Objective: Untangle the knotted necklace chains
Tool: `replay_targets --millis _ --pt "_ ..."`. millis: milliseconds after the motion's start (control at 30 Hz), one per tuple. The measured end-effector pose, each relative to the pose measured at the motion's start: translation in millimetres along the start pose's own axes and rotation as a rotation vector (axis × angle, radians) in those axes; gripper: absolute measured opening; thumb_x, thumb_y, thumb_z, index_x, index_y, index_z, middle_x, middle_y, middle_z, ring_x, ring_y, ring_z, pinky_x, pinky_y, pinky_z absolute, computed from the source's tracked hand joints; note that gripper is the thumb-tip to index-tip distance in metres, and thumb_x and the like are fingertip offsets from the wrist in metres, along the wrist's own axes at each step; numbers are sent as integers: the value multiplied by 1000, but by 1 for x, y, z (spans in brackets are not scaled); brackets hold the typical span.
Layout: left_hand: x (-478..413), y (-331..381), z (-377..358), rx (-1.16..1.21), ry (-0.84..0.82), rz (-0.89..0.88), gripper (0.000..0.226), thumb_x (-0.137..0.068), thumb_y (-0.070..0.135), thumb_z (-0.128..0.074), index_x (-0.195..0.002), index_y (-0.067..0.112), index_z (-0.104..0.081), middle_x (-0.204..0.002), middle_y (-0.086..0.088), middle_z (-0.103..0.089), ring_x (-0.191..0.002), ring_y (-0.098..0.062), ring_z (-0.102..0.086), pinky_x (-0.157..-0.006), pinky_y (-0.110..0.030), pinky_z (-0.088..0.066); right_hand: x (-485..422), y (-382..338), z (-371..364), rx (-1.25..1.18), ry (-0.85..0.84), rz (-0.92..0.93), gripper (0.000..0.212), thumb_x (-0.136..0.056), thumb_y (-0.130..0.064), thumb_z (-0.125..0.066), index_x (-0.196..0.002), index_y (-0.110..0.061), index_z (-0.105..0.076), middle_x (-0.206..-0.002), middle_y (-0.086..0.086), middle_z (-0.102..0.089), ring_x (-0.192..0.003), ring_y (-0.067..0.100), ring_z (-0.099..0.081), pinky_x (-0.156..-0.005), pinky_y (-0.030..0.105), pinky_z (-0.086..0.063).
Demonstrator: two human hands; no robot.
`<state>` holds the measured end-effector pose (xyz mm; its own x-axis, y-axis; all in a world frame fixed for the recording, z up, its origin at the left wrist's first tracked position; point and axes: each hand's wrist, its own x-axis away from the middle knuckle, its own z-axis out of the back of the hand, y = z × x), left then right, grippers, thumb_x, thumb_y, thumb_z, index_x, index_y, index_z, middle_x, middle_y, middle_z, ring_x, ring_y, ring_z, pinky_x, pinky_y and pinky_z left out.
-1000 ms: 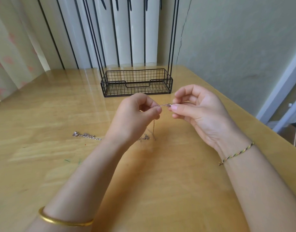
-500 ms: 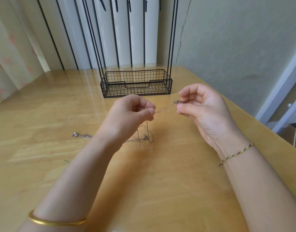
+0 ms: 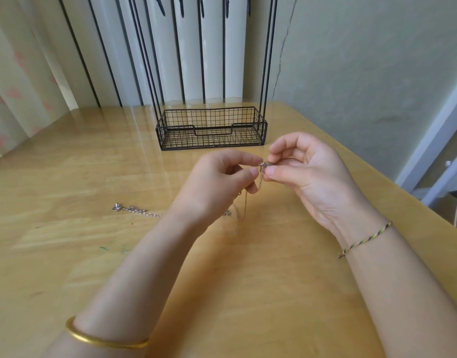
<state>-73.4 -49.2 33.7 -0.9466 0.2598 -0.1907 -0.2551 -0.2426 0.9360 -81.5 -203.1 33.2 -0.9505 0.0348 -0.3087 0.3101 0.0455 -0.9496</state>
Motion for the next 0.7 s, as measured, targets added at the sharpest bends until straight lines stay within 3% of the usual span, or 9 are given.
replay_targets --millis 133,300,467,567,700 --pt "0 0 -4 -55 38 -65 9 -89 12 -63 -89 18 -71 -57 5 -62 -45 -8 -37 -39 -18 -30 1 0 -2 -18 -20 -15 33 -73 21 -61 -83 -9 -57 -79 7 -57 -72 22 -61 -67 26 -54" --pt "0 -1 -5 -119 112 -140 9 -86 8 -66 -77 10 -65 -64 0 -67 -46 0 -46 -43 -13 -33 1 0 -3 -24 -23 -25 31 -73 20 -62 -83 -8 -58 -81 8 -57 -69 23 -63 -70 30 -56" --pt "-3 -2 4 -210 255 -147 12 -86 16 -68 -74 19 -65 -72 11 -60 -49 2 -45 -47 -18 -32 0 0 0 -11 2 -41 31 -74 20 -60 -82 -10 -60 -80 6 -56 -69 20 -59 -69 29 -55" --pt "-6 3 14 -152 301 -130 13 -87 17 -67 -74 18 -63 -72 10 -56 -42 0 -40 -41 -17 -32 -1 1 2 -8 -3 -81 29 -76 19 -58 -84 -8 -62 -79 7 -56 -68 21 -57 -66 29 -52" --pt "-8 14 24 -81 287 -118 14 -87 14 -65 -74 14 -62 -63 5 -54 -44 -5 -36 -45 -20 -30 0 4 2 25 -60 -165 30 -77 18 -55 -89 -8 -66 -81 7 -59 -68 15 -57 -62 26 -50"
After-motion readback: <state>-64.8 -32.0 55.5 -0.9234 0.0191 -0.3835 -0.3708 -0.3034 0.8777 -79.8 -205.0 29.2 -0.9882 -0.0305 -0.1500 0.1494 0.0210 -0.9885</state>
